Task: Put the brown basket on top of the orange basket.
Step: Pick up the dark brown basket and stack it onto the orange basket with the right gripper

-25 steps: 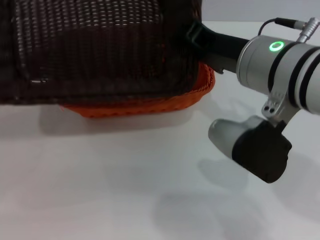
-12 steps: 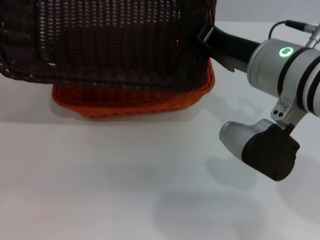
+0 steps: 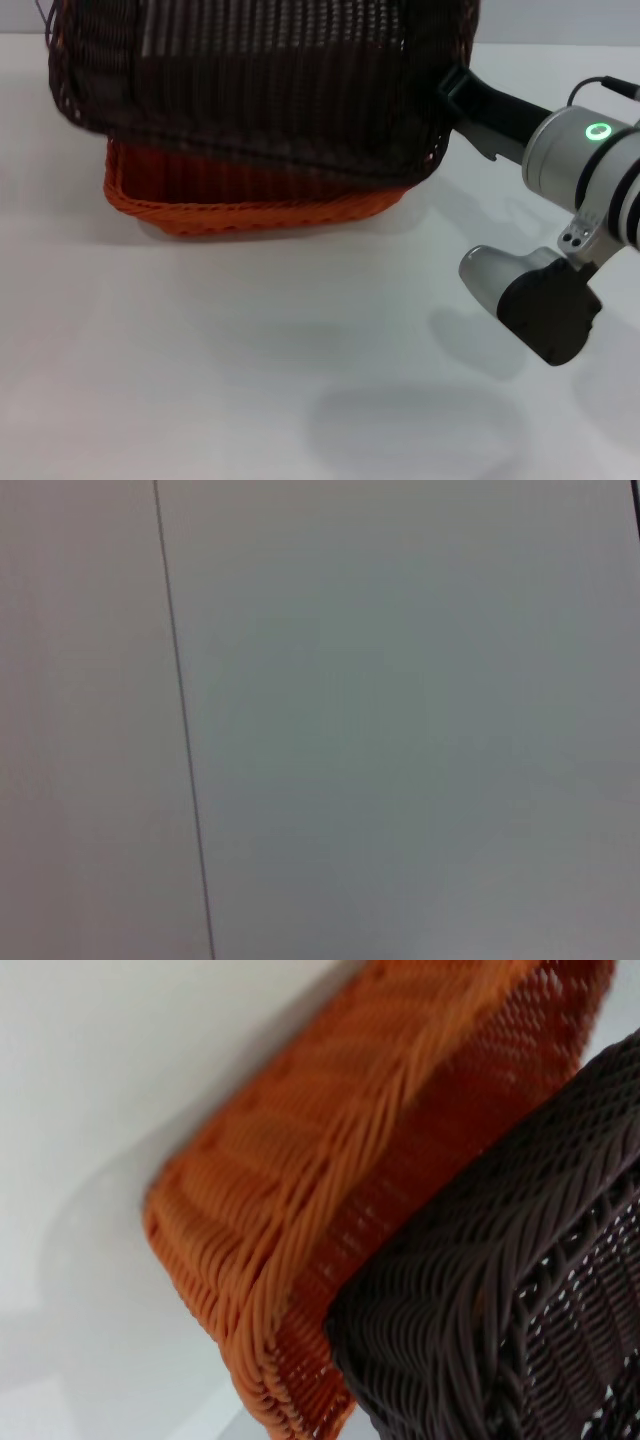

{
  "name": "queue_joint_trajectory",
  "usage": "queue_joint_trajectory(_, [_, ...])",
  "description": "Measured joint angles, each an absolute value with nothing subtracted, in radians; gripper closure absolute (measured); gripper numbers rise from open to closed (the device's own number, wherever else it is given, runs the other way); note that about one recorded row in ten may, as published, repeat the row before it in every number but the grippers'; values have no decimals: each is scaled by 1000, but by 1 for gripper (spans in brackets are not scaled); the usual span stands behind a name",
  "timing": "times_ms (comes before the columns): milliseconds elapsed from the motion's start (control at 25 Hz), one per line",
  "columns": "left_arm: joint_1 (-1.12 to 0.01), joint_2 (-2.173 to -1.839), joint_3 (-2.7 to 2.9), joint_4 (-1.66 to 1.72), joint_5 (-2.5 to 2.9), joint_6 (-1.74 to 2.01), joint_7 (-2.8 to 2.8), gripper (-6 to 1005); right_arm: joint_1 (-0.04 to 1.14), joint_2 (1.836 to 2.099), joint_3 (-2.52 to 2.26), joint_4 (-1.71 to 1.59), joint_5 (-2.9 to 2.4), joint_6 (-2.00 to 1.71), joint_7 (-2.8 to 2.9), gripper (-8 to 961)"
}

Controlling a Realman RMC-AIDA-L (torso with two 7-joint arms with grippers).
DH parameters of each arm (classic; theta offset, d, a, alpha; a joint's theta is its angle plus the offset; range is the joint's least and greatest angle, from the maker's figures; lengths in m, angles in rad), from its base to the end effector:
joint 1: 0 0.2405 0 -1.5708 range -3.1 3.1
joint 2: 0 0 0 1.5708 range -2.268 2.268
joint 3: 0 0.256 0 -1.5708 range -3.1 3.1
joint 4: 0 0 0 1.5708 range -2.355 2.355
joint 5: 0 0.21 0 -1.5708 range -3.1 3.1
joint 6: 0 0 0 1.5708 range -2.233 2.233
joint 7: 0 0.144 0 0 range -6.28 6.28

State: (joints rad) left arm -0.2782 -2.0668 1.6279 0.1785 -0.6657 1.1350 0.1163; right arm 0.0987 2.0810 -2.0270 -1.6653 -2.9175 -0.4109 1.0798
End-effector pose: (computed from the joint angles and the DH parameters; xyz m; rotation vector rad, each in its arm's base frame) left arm -0.4172 0.2788 0.0638 -1.1189 -0.5738 -0.3436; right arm 0.1331 0.3195 -0.0390 -1.6888 -1.5522 -0.7314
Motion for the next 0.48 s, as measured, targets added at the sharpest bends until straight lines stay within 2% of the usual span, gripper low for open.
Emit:
queue_joint_trajectory(200, [-298, -2065, 1624, 181, -666, 1114, 110, 188, 92, 2064, -2042, -1549, -2918, -260, 1081, 749])
queue_joint_trajectory(400, [-303, -2065, 1624, 181, -668, 1099, 110, 188, 94, 2048, -2079, -1505, -2912, -208, 1086, 578])
queue_joint_trajectory(480, [-303, -2064, 1624, 181, -668, 1095, 110, 188, 96, 2044, -2093, -1512, -2904, -211, 1090, 544])
